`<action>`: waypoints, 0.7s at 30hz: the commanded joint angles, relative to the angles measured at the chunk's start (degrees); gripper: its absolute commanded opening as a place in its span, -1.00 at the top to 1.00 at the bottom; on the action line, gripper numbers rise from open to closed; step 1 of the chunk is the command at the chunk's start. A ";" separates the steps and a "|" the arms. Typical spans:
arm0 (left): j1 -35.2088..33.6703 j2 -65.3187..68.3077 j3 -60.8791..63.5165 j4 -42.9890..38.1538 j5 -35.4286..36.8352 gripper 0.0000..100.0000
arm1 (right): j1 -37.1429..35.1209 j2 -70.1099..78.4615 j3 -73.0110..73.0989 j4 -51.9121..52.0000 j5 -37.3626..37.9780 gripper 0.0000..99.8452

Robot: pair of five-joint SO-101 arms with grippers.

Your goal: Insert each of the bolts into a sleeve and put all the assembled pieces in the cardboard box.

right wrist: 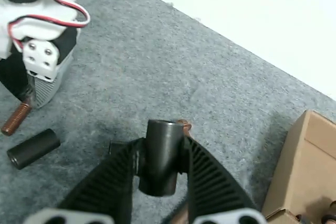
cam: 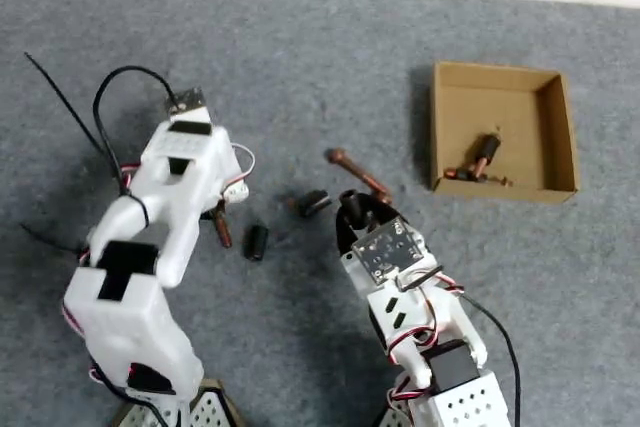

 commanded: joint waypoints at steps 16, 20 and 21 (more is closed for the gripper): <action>-0.66 13.23 -19.30 14.33 -0.79 0.99 | 0.57 0.31 5.93 -0.31 0.79 0.99; -0.48 13.23 -19.21 14.24 -0.79 0.99 | 0.57 0.31 5.93 -0.31 0.79 0.99; -0.40 13.23 -19.30 14.15 -0.79 0.99 | 0.57 0.31 5.93 -0.31 0.79 0.99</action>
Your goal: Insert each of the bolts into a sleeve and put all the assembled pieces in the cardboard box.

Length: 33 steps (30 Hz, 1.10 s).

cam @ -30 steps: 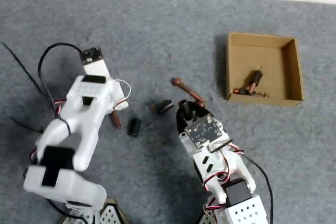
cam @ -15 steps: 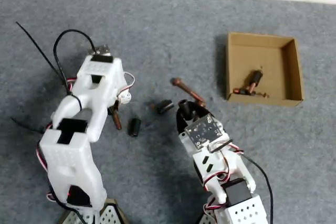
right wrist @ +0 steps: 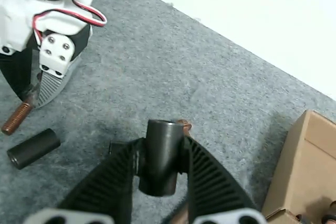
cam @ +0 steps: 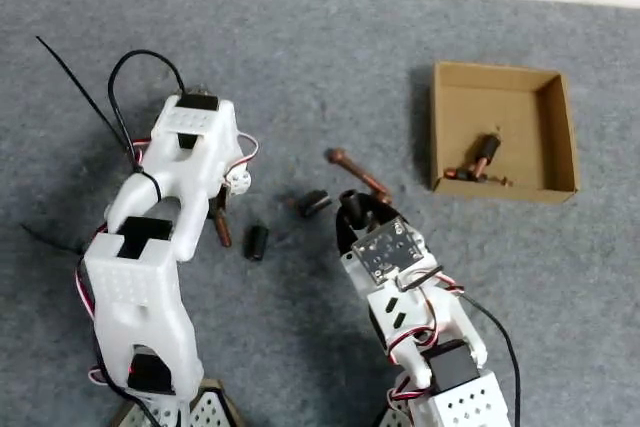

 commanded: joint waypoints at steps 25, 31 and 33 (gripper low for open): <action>-0.48 -32.31 31.08 -24.00 -0.53 0.99 | 0.57 0.31 5.93 -0.31 0.79 0.99; -0.57 -40.31 38.02 -28.57 -0.53 0.99 | 0.57 0.31 5.93 -0.31 0.79 0.99; -0.57 -42.86 39.43 -28.75 -0.44 0.99 | 0.57 0.31 5.93 -0.31 0.79 0.99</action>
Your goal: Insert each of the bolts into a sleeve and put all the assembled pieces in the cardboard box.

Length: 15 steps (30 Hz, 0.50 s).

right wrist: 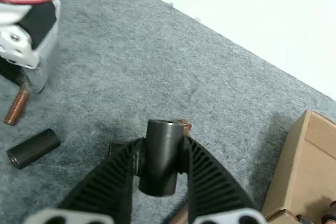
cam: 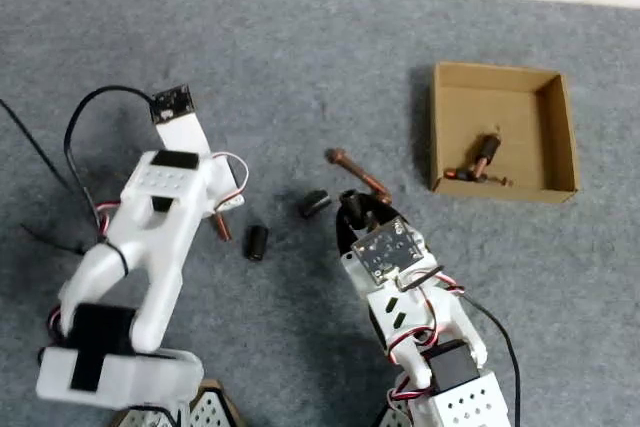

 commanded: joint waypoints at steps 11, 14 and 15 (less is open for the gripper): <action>-0.84 -19.30 7.96 -1.67 -0.18 0.99 | 0.57 0.31 5.93 -0.31 0.79 0.99; -0.84 -23.25 9.98 -1.67 -0.18 0.99 | 0.57 0.31 5.93 -0.31 0.79 0.99; -0.84 -24.75 10.68 -1.67 -0.18 0.99 | 0.57 0.31 5.93 -0.31 0.79 0.99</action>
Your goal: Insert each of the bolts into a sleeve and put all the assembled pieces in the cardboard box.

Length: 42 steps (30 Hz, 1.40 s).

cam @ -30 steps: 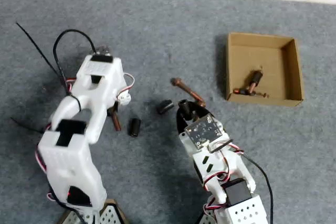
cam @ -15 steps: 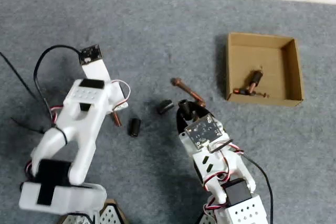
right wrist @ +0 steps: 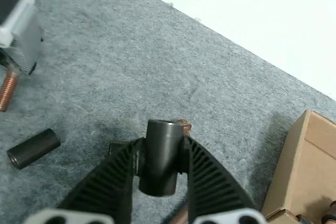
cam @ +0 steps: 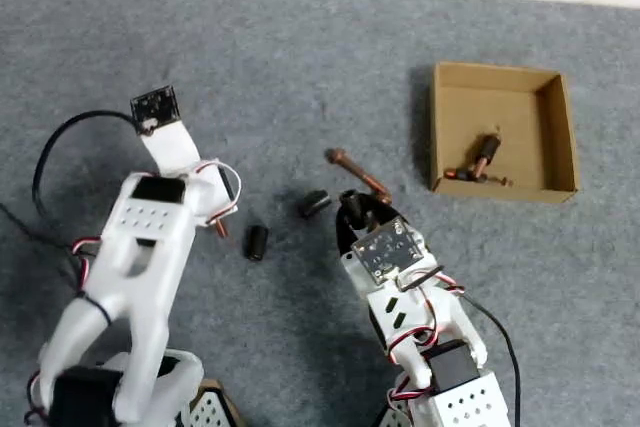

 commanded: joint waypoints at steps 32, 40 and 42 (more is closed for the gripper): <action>-0.84 -61.05 40.04 -25.49 -0.62 0.99 | 0.66 0.31 5.93 -0.31 0.79 0.99; -0.66 -79.25 50.51 -29.19 -0.53 0.99 | 0.66 0.31 5.93 -0.31 0.79 0.99; -0.84 -80.84 50.51 -29.19 -0.44 0.99 | 0.66 0.31 5.93 -0.31 0.79 0.99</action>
